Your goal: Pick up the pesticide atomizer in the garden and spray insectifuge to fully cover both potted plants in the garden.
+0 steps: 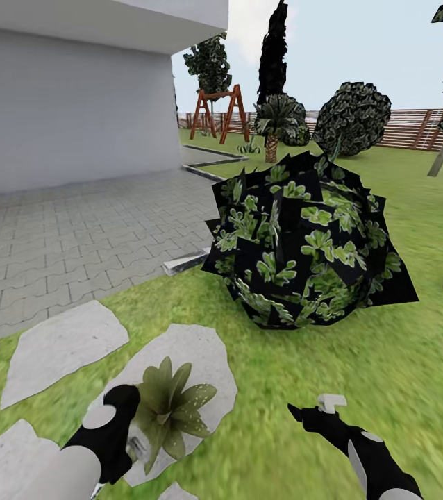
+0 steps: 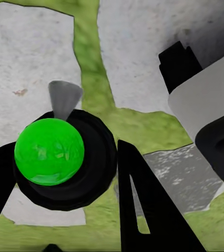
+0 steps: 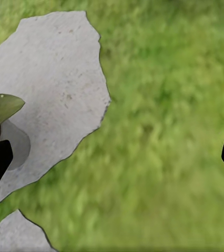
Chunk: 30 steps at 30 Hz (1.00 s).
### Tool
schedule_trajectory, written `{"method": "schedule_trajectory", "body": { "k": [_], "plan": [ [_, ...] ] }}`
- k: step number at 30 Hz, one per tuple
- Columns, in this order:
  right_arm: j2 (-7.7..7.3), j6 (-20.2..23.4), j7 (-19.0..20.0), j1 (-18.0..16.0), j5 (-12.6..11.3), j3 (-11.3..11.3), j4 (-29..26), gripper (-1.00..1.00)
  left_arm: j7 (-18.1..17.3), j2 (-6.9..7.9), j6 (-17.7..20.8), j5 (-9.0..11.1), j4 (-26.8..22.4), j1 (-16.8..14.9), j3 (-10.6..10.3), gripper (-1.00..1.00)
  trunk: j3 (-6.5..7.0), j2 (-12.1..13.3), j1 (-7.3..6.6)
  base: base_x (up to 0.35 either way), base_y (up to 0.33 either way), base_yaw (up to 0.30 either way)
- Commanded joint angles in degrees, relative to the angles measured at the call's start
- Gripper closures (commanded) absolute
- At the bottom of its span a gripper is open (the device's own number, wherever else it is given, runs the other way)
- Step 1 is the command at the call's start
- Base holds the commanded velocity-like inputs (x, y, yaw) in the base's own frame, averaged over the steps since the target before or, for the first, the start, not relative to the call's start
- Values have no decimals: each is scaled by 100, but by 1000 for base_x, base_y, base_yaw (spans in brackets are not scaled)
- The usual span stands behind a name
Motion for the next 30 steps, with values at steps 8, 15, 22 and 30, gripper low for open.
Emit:
{"method": "schedule_trajectory", "body": {
  "k": [8,15,22,30],
  "plan": [
    [6,33,42,-5,33,-41,-10,-100,-66,42,14,21,69,-8,153,100,-5,-3,-1,0,0,0],
    [6,33,42,-5,33,-41,-10,-100,-84,43,29,512,-507,-45,174,100,-5,-3,-1,0,0,0],
    [6,33,41,-5,33,-41,-10,-100,-26,43,27,541,-530,-47,169,100,-5,-3,-1,0,0,0],
    [6,33,41,-5,33,-41,-10,-100,958,41,23,604,-508,-24,160,100,-5,-3,-1,0,0,0]
  ]
}}
